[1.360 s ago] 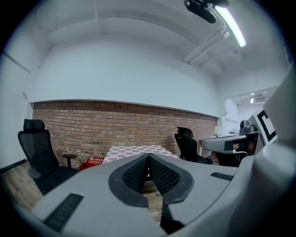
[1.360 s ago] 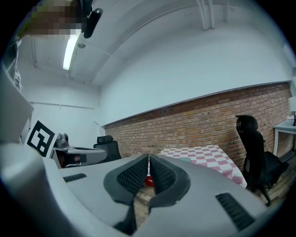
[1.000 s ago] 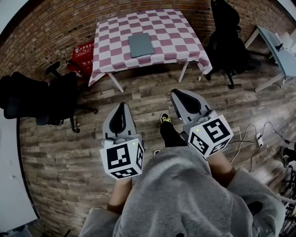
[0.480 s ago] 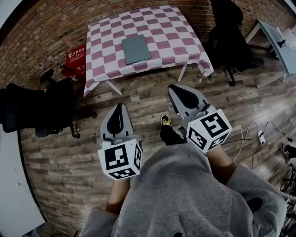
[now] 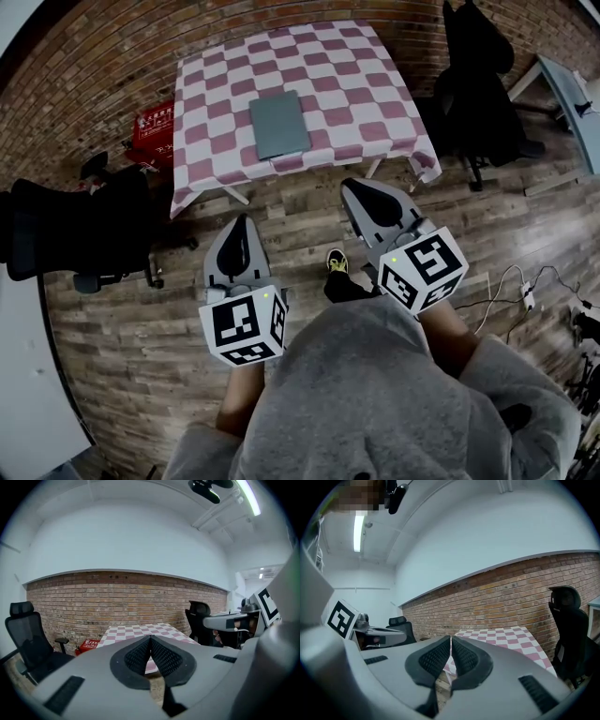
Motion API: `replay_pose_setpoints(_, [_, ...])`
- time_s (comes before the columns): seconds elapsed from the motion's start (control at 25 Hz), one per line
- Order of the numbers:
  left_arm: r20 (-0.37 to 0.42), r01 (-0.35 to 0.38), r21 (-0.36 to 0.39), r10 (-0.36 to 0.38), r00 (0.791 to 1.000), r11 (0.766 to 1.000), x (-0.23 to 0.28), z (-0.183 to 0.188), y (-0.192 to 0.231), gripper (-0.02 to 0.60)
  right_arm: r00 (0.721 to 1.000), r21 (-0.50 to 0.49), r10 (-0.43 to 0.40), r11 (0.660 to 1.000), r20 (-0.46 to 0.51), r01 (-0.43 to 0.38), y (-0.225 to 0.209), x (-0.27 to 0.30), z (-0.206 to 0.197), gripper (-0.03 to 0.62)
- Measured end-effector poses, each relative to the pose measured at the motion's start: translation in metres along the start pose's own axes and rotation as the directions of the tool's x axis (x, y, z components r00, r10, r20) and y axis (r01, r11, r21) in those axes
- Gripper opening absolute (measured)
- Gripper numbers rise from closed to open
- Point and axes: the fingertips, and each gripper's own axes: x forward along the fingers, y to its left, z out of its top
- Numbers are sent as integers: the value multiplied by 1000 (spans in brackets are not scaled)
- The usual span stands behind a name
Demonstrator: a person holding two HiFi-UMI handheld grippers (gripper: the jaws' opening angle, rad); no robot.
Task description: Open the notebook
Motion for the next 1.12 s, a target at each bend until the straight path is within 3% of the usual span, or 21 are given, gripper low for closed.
replay_pose_setpoints(0.6, [-31, -33, 21, 34, 999, 999, 98, 35, -17, 9, 999, 33, 51, 998, -1, -51, -90, 61, 25, 32])
replay_pose_setpoints(1.12, [-47, -82, 39, 83, 995, 996, 130, 45, -17, 9, 993, 61, 116, 991, -5, -116, -118, 91, 27, 32])
